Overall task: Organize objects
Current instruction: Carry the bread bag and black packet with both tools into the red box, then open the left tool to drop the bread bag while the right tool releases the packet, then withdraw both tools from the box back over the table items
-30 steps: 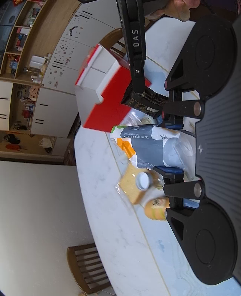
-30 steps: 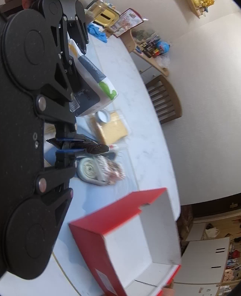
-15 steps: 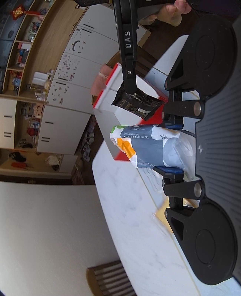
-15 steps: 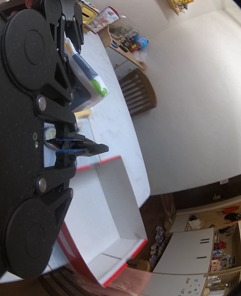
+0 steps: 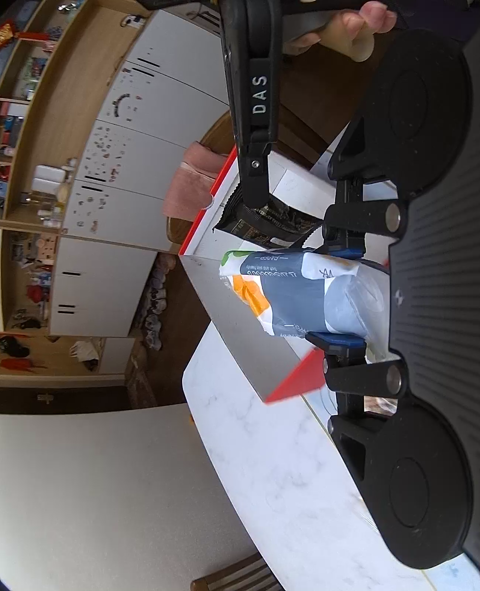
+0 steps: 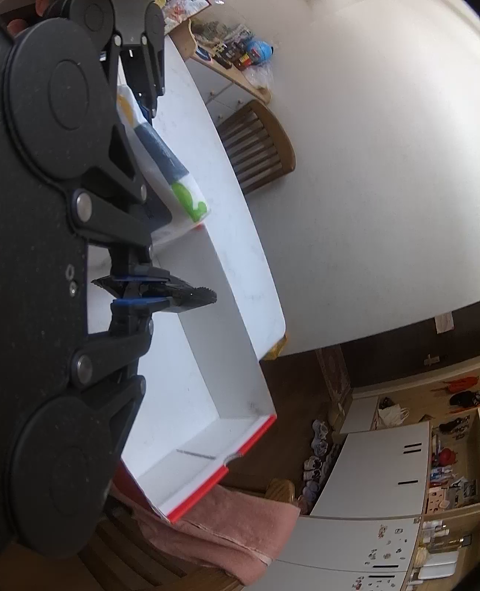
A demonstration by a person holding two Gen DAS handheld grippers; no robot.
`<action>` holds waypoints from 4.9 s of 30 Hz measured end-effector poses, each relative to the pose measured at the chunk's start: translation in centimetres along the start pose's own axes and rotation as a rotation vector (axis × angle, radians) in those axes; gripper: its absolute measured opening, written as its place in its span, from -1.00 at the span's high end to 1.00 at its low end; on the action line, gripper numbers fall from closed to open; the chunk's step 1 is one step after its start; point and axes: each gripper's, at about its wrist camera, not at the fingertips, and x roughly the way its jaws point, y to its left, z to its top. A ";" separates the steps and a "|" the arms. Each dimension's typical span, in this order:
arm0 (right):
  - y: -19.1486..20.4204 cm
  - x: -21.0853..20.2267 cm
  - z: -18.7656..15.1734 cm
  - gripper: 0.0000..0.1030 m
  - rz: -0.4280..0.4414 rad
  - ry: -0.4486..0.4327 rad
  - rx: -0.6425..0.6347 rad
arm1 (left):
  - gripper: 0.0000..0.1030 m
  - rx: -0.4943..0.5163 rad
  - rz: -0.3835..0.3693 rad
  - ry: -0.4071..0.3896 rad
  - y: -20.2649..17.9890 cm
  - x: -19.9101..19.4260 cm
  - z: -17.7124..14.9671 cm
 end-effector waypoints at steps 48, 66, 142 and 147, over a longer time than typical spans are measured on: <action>-9.0 10.2 -0.4 0.72 -0.117 0.244 -0.110 | -0.17 -0.042 0.156 0.325 -2.4 18.9 3.1; -7.8 7.6 -0.1 0.11 -0.070 0.220 -0.171 | -0.25 -0.121 0.083 0.228 -1.2 14.1 3.5; 19.4 2.3 -15.7 -0.96 0.019 0.222 -0.256 | -0.99 -0.082 0.134 -0.052 10.0 -10.5 -24.6; 19.4 3.5 -16.8 -0.90 0.017 0.262 -0.250 | -0.99 -0.058 0.108 -0.031 9.6 -9.0 -25.9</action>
